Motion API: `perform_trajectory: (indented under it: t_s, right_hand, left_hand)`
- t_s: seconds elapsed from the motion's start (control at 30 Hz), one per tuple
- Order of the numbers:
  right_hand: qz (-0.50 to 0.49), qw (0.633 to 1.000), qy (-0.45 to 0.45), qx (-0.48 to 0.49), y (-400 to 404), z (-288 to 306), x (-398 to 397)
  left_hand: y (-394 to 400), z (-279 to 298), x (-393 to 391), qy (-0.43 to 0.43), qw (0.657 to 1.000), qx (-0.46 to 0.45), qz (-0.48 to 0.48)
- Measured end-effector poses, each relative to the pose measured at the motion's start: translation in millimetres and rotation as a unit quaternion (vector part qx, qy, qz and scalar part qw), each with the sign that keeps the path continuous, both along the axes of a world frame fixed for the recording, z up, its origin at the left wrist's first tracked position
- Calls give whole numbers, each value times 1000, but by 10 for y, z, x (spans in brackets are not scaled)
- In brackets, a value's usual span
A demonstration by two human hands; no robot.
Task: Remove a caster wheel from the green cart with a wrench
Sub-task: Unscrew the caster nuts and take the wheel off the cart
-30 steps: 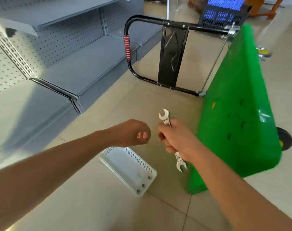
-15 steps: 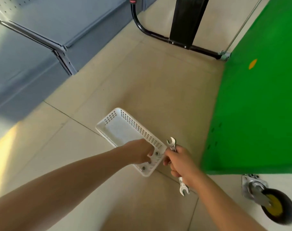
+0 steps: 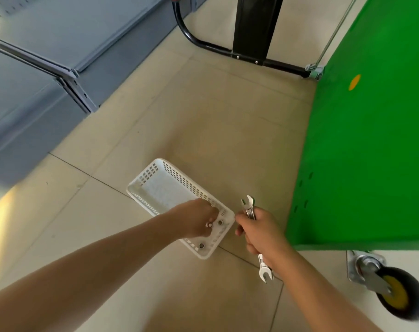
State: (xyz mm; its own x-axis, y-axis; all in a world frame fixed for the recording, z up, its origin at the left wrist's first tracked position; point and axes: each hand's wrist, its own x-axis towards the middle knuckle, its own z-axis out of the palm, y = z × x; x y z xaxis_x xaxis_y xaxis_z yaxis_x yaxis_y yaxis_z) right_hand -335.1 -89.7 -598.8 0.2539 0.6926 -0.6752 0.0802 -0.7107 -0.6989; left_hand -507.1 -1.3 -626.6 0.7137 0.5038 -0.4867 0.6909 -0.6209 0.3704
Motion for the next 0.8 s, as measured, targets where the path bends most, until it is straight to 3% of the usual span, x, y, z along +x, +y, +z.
perform_trajectory:
  t_s: [0.17,0.37,0.6,0.8]
  right_hand:
    - [51,995,-47,71,144,440,-94]
    - [43,987,-82,134,506,1238,-78]
    - [-1,969,-86,231,921,2652,13]
    - [-34,935,-149,320,1018,3688,438]
  left_hand:
    - [112,659,54,-165,976,-14,142]
    - [229,1604,146,-276,932,-2,236]
    - [583,3014,269,-345,913,121,183]
    - [751,3906,767,-411,883,168,149]
